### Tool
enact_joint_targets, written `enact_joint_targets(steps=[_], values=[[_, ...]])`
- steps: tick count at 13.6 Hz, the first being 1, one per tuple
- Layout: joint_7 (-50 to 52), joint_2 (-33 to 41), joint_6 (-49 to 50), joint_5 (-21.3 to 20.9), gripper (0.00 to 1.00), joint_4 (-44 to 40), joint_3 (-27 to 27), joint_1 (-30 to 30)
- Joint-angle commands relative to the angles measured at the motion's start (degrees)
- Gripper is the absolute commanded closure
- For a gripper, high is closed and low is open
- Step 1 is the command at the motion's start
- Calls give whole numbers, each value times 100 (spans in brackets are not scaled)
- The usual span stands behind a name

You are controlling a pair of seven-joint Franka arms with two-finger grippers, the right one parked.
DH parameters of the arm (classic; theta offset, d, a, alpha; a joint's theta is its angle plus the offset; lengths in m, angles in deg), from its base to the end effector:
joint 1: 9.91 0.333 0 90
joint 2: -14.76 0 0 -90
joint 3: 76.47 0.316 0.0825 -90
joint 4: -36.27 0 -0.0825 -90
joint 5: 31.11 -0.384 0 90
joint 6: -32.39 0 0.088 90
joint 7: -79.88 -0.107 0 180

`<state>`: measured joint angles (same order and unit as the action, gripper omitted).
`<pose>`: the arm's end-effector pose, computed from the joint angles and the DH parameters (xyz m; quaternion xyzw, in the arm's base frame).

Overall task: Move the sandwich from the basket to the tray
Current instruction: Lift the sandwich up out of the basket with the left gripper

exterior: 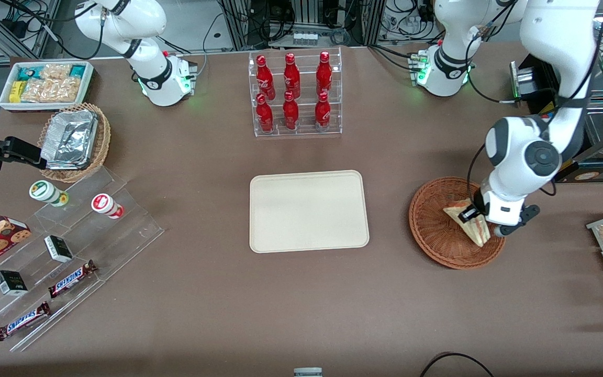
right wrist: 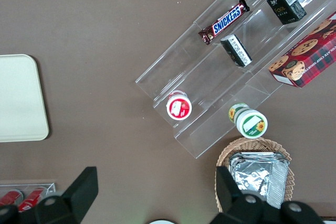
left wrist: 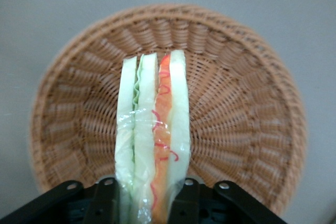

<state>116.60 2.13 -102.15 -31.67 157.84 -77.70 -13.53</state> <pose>0.5690 -0.0480 0.3083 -0.9624 -0.2715 -0.0032 0.0000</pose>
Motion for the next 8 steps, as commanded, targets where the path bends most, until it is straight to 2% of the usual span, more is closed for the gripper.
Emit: enact_joint_targets(steps=[1,3,8], values=[[63,165,1417,-67,100,-1070,-96,-68],[124,94,2088,-67,100,-1714,-140,-348],[562,-510,2143,-67,100,-2531,-132,-1560]])
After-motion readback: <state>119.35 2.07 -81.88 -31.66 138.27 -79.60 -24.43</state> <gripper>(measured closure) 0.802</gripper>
